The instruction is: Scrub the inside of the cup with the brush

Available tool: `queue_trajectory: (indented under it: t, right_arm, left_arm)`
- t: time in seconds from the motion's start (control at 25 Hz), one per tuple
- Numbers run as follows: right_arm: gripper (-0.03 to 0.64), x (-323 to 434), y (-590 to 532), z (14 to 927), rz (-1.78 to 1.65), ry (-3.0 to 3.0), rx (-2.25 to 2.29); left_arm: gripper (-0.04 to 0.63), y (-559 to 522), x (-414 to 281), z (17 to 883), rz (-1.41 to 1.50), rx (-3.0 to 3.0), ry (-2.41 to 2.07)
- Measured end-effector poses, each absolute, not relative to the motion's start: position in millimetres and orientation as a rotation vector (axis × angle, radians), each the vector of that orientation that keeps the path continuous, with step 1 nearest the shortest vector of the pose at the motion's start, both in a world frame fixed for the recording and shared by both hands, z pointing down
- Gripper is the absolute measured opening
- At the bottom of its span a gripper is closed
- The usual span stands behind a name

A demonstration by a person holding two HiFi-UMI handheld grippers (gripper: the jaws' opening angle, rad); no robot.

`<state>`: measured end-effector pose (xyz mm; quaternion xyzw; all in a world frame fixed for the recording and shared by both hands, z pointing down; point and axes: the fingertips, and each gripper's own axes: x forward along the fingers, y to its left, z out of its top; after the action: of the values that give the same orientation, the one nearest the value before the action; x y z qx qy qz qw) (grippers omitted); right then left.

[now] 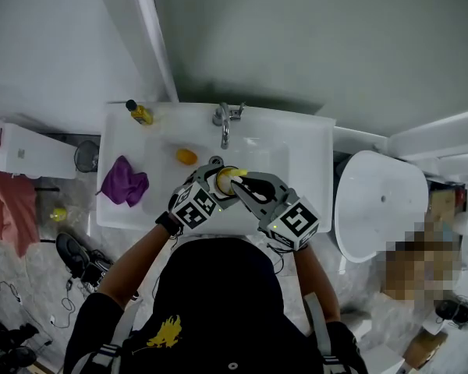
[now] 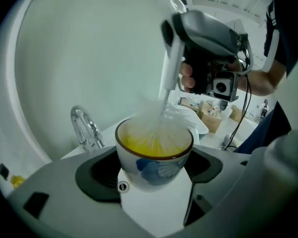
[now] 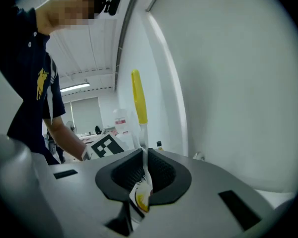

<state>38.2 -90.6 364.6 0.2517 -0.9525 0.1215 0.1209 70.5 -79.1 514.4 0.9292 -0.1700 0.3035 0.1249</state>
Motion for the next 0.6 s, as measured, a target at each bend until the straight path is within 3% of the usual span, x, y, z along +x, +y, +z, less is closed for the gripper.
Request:
queue_trajectory:
  t: [0.36, 0.6]
  right_arm:
    - [0.060, 74.5, -126.5, 370.8, 0.415, -2.762, 0.930]
    - [0.057, 63.8, -87.1, 368.5, 0.535, -2.802, 0.716]
  left_arm:
    - [0.403, -68.3, 79.2, 503.5, 0.807, 2.726, -0.484]
    - [0.402, -79.7, 62.3, 509.5, 0.845, 2.697, -0.515]
